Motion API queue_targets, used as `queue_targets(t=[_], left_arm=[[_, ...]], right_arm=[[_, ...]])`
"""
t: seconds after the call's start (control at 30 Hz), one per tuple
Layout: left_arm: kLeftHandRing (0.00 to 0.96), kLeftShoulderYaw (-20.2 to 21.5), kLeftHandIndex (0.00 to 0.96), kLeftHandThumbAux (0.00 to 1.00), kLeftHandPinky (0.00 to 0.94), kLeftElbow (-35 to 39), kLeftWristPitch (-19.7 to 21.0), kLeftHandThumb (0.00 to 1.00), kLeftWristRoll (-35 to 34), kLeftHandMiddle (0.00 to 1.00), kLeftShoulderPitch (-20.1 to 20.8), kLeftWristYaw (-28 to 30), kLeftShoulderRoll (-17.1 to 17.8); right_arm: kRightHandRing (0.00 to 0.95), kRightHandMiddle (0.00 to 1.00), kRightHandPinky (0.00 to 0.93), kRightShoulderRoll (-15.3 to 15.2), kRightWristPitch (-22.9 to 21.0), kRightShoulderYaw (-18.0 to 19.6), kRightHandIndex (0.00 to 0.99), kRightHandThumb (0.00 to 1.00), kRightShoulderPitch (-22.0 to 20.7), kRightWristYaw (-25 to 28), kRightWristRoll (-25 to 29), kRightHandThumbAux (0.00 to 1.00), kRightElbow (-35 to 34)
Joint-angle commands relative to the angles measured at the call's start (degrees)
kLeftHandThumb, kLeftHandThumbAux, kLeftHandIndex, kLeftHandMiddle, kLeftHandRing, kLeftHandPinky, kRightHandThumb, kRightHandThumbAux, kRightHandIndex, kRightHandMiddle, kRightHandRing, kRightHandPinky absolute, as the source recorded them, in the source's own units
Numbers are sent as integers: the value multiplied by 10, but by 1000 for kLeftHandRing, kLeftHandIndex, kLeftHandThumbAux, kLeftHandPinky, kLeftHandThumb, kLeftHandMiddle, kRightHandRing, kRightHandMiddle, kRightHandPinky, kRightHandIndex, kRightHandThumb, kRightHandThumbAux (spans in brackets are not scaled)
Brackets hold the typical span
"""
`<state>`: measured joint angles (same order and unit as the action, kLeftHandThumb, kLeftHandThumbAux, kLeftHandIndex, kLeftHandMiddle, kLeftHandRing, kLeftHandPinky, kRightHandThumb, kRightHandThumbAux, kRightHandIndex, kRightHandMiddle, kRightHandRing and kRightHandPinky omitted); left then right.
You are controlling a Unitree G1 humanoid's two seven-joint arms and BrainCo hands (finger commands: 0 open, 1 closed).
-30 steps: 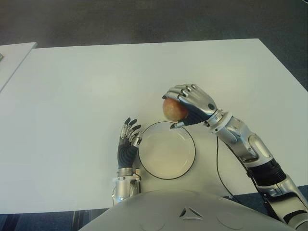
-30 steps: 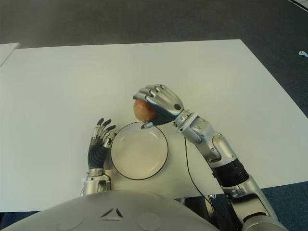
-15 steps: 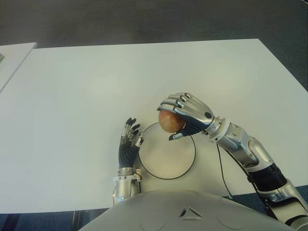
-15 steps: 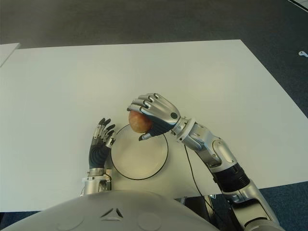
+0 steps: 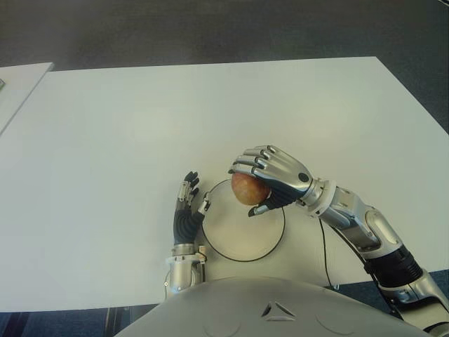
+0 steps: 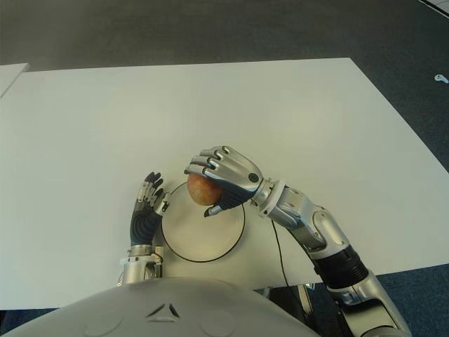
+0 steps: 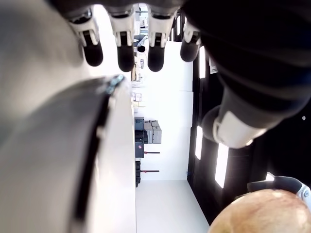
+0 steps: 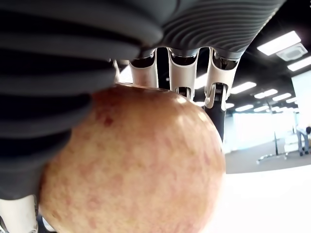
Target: Put the apples into the plate.
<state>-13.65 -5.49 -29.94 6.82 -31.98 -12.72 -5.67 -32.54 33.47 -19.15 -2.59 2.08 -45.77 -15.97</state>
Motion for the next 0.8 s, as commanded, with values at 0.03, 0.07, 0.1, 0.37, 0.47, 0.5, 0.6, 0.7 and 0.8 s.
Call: queue_targets(t=[0.03,0.07,0.1,0.37,0.47,0.5,0.6,0.7,0.8], left_arm=[[174,-7,7,613,237,-10,29,85,-4,115,-17,-5,-24],[180,-8,10,617,237,-8,29,88,-5,119,-18,-5,-25],[183,-8,11,619,236,-8,29,89,-3,121,-18,-5,-24],[185,-10,14,619,255,-3,36,75,2,120,-19,-5,-22],[199,-11,20,616,281,-3,36,77,-8,124,-19,0,-24],[203,-11,22,613,287,-3,36,78,-9,126,-19,1,-24],[216,-14,28,595,296,1,40,87,-19,133,-20,6,-25],[231,-15,35,582,330,3,42,103,-25,139,-20,9,-24],[258,-16,46,575,376,3,41,121,-36,143,-19,13,-24]], right_arm=[[826,837,796,5,3,6,439,710,2,2,-4,718,-5],[826,837,793,5,3,7,439,710,2,3,-3,718,-5],[826,837,792,5,2,7,439,710,3,4,-2,718,-6],[820,832,777,9,-3,8,439,709,13,16,1,718,-20],[821,834,778,10,-1,8,439,709,18,18,4,718,-24],[821,834,778,10,-1,8,439,709,19,19,5,718,-25],[822,834,786,8,4,6,439,710,25,24,9,717,-30],[827,838,802,9,6,7,439,712,28,26,10,717,-31],[833,842,821,12,8,8,439,713,31,21,8,716,-29]])
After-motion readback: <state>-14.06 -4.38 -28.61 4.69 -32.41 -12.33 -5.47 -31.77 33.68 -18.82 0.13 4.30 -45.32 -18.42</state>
